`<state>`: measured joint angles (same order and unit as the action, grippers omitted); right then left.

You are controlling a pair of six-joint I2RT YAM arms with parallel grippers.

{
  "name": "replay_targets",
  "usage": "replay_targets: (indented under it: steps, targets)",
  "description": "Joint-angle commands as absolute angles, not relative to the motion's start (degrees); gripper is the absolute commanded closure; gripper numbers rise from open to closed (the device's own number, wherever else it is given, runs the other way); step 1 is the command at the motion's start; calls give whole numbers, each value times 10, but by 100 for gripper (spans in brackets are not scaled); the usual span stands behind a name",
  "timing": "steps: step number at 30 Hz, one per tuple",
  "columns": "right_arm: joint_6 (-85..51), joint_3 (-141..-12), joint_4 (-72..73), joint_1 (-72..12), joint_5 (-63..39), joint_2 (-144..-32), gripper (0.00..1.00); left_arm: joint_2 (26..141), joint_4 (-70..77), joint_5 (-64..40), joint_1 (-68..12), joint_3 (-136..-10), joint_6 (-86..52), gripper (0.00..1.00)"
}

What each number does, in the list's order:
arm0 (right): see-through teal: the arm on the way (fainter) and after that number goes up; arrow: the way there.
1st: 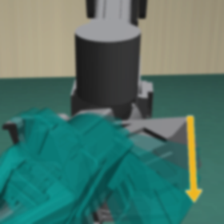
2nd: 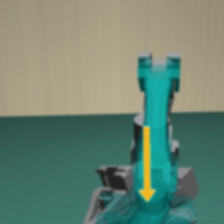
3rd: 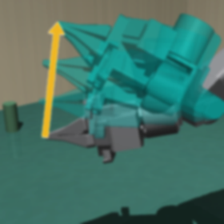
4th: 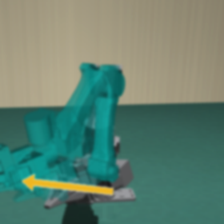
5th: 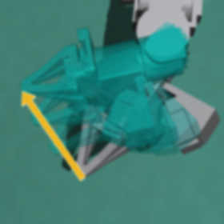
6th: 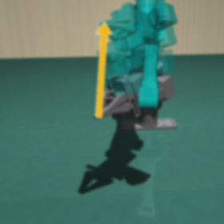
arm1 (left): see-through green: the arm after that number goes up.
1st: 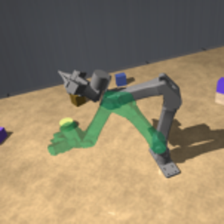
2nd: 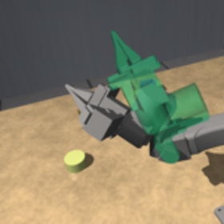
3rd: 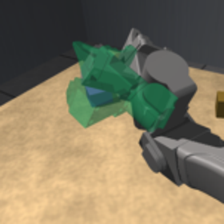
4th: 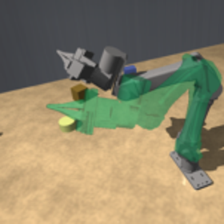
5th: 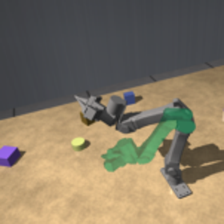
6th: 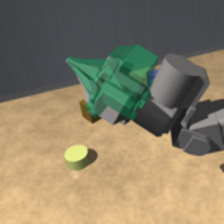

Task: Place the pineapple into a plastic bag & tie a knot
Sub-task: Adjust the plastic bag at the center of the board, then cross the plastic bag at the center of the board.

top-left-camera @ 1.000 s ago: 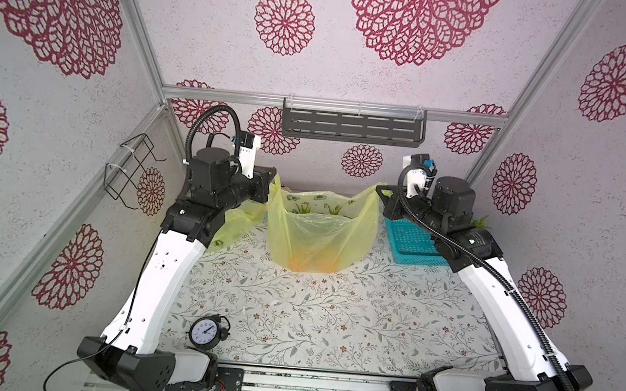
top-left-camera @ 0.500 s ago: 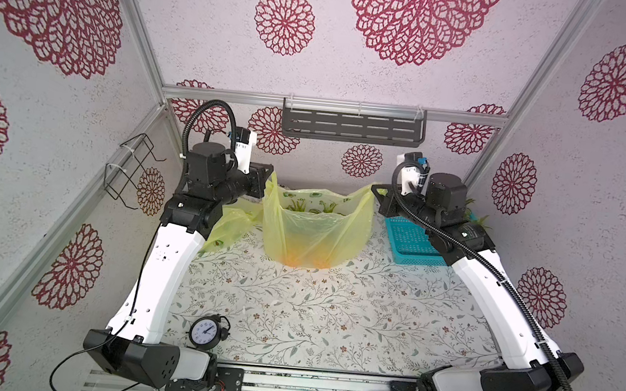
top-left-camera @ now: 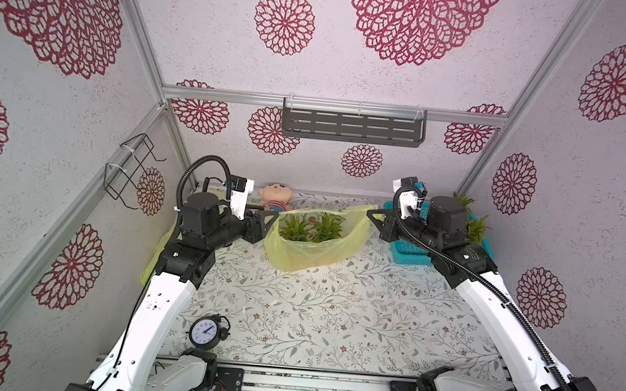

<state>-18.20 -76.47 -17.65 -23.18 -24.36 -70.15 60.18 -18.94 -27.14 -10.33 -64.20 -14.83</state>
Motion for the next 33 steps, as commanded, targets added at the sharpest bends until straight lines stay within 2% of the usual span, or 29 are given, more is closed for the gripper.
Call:
replay_targets:
  steps: [1, 3, 5, 14, 20, 22, 25, 27, 31, 33]
  targets:
    - [-195, -771, -133, -231, -264, -698, 100, 573, -130, -266, -99, -617, -132, 12]
    - [-196, -771, -132, -231, -264, -701, 100, 555, -102, -256, -99, -588, -129, 4]
    - [-196, -771, -133, -232, -265, -704, 100, 540, -72, -255, -99, -558, -125, 1]
    - [-195, -776, -133, -231, -264, -715, 100, 537, 187, -285, -99, -420, -94, 1]
    - [-196, -773, -135, -231, -262, -719, 100, 603, 297, -272, -99, -420, -89, 0]
    - [-194, -771, -139, -231, -261, -718, 100, 624, 321, -289, -99, -428, -96, 7]
    - [-191, -770, -142, -235, -271, -720, 100, 650, 327, -325, -99, -450, -106, 29]
    - [-183, -773, -146, -246, -278, -724, 100, 664, 330, -343, -99, -462, -120, 48]
    - [-156, -784, -155, -286, -277, -738, 100, 694, 323, -366, -101, -489, -146, 73]
    - [-143, -791, -158, -314, -272, -756, 100, 711, 303, -373, -105, -508, -154, 89]
